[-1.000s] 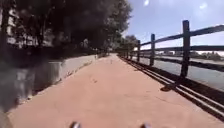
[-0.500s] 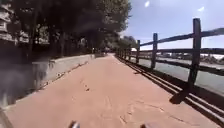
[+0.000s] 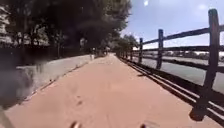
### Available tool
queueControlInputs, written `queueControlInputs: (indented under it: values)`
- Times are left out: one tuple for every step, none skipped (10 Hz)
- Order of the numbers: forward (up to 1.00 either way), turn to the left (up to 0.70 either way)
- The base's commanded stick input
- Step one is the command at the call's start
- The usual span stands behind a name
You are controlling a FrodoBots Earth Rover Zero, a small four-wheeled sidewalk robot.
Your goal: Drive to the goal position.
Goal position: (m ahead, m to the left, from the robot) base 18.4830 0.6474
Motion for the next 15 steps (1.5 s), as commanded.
queueControlInputs:
  values:
    - [0.85,0.0]
    - [0.85,0.0]
    - [0.85,0.0]
    - [0.85,0.0]
    - [0.85,0.0]
    - [0.85,0.0]
    - [0.85,0.0]
    - [0.85,0.0]
    - [0.85,0.0]
    - [0.85,0.0]
    - [0.85,0.0]
    - [0.85,0.0]
    - [0.85,0.0]
    - [0.85,0.0]
    - [0.85,0.0]
